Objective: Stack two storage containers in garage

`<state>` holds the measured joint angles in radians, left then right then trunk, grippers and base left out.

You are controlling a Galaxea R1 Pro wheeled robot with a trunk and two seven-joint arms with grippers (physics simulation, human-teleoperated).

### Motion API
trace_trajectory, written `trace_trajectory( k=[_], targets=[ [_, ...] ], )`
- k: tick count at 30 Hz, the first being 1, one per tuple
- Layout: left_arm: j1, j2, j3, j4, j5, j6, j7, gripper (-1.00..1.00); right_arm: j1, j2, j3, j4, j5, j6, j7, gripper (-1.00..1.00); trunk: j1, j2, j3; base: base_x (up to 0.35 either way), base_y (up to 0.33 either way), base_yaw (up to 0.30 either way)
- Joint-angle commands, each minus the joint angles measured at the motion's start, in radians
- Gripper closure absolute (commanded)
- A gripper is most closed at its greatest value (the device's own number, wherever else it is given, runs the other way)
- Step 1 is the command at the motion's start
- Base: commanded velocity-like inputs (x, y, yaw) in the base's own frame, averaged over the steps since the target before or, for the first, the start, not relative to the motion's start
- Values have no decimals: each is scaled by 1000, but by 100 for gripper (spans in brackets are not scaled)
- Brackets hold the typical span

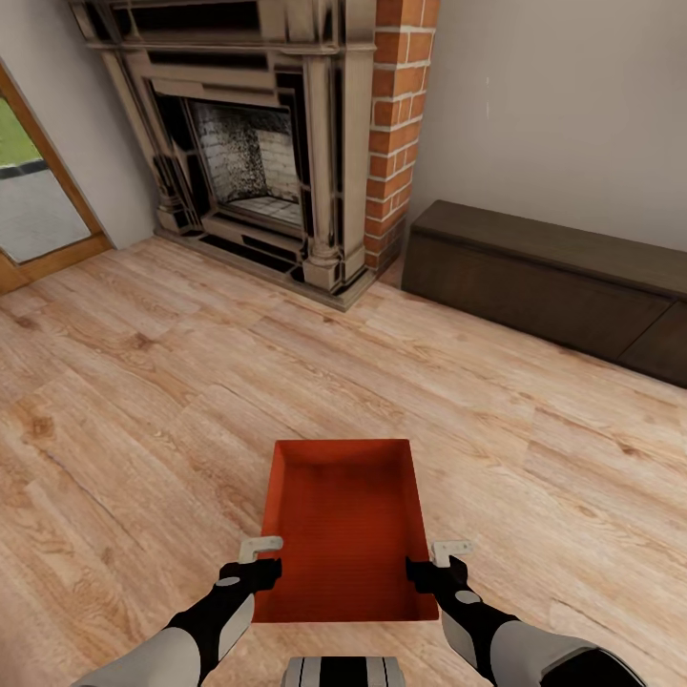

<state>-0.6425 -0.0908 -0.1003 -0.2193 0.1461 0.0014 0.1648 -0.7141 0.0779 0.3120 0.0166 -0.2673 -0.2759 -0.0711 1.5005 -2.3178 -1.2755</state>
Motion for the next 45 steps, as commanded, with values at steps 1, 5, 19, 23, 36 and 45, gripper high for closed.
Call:
trace_trajectory(
  k=[1,5,19,23,36,45],
  targets=[
    [0,0,-9,0,10,0,6,-100,-1,0,9,2,-8,-4,-3,-100,0,0,-1,0,0,0],
    [0,0,-9,0,10,0,6,-100,-1,2,9,2,-8,-3,-3,-100,0,0,-1,0,0,0],
    [0,0,-9,9,10,0,6,100,-1,2,9,2,-8,-3,-3,100,0,0,-1,0,0,0],
    [0,-1,-9,11,10,1,6,100,-1,2,9,2,-9,-3,-3,100,0,0,-1,0,0,0],
    [0,-1,-9,7,13,0,6,100,-1,2,9,2,-8,-3,-3,100,0,0,-1,0,0,0],
    [0,-1,-9,9,13,0,6,100,-1,2,9,2,-9,-3,-3,100,-19,35,15,0,0,0]
  ],
)
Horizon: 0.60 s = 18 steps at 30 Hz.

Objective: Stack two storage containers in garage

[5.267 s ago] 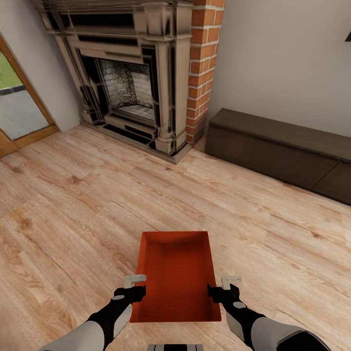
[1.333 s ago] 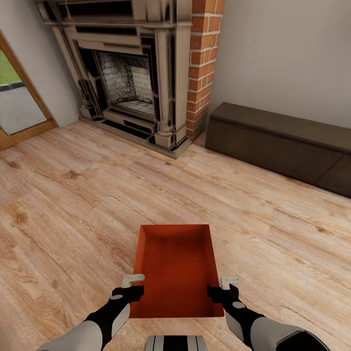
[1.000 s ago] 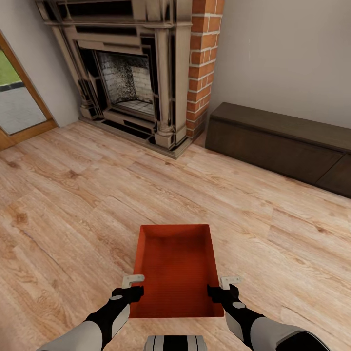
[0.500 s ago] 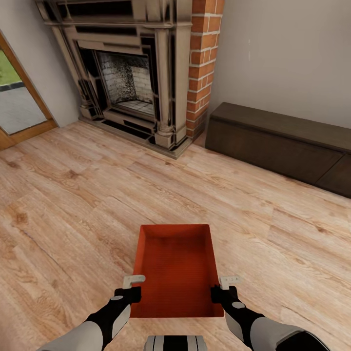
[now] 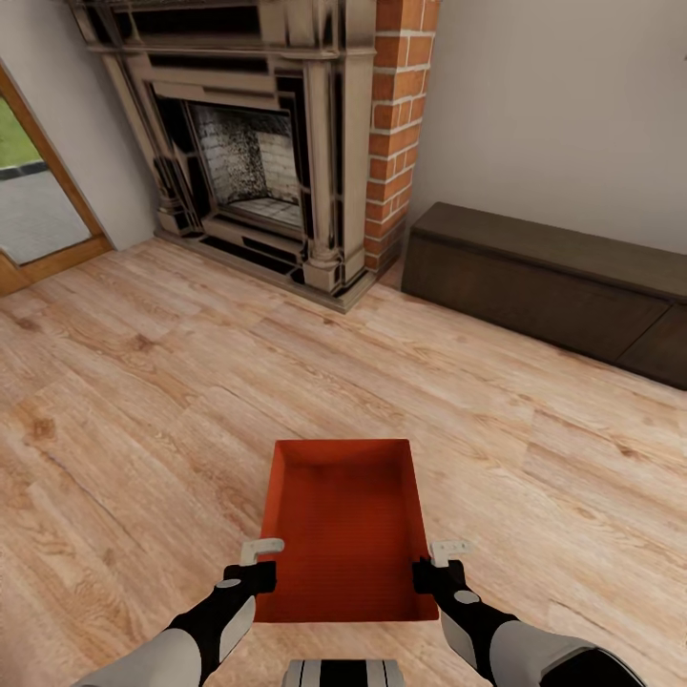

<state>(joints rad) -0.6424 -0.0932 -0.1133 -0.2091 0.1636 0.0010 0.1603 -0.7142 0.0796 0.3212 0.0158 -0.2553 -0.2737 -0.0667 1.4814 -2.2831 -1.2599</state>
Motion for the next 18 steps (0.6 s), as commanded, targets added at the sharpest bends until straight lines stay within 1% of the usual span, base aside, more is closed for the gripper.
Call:
trace_trajectory(
  k=[1,18],
  targets=[
    [0,1,4,-1,-4,1,10,100,-1,0,-1,3,-21,-6,-7,100,-4,7,3,0,0,0],
    [0,1,4,-1,-4,1,11,100,-1,0,-1,3,-21,-6,-8,100,-69,126,56,0,0,0]
  ],
)
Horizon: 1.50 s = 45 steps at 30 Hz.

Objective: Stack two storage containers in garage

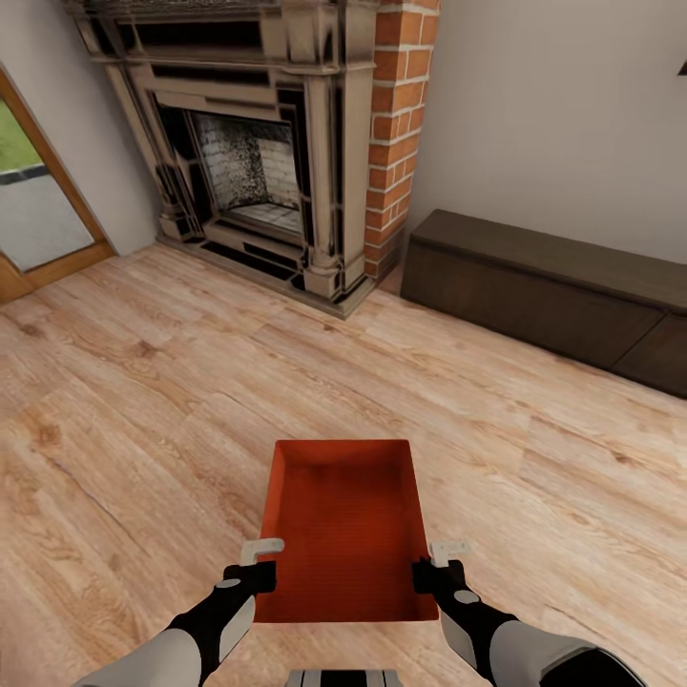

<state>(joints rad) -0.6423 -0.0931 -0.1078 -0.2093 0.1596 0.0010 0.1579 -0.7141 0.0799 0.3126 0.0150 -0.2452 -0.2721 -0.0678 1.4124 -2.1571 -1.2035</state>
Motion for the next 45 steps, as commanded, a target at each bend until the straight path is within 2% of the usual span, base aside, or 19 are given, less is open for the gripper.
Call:
trace_trajectory(
  k=[1,45],
  targets=[
    [0,1,-1,-1,0,1,13,100,-1,0,8,3,-31,-7,-8,100,-4,7,3,0,0,0],
    [0,1,1,-5,1,1,14,100,-1,1,5,3,-31,-6,-14,100,-173,315,140,0,0,0]
  ],
)
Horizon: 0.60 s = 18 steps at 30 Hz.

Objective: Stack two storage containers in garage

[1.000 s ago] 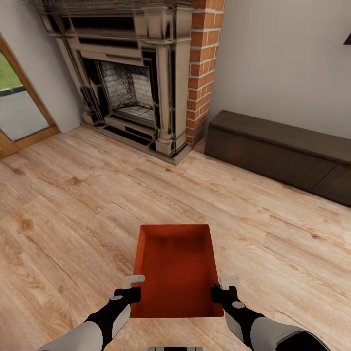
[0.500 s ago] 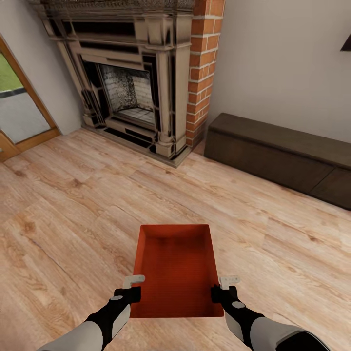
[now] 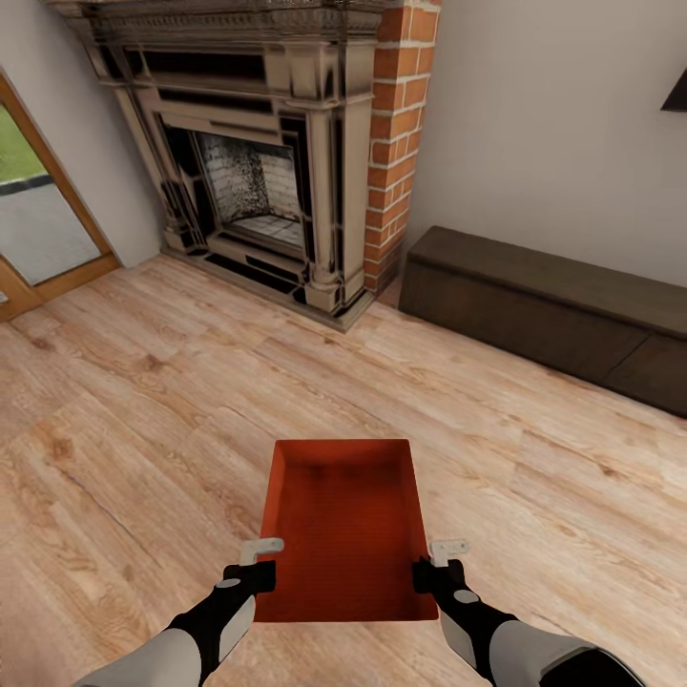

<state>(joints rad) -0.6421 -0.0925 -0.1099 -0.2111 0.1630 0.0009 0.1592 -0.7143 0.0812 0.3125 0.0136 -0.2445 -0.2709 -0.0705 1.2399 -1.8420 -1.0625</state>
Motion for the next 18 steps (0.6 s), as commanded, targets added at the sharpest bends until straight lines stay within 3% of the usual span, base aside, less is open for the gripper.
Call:
trace_trajectory(
  k=[1,18],
  targets=[
    [-1,0,3,-3,-2,1,13,100,-1,-1,5,5,-32,-7,-12,100,-4,7,3,0,0,0],
    [-1,2,4,-4,-2,1,13,100,-1,-1,5,5,-32,-10,-10,100,-69,126,56,0,0,0]
  ],
)
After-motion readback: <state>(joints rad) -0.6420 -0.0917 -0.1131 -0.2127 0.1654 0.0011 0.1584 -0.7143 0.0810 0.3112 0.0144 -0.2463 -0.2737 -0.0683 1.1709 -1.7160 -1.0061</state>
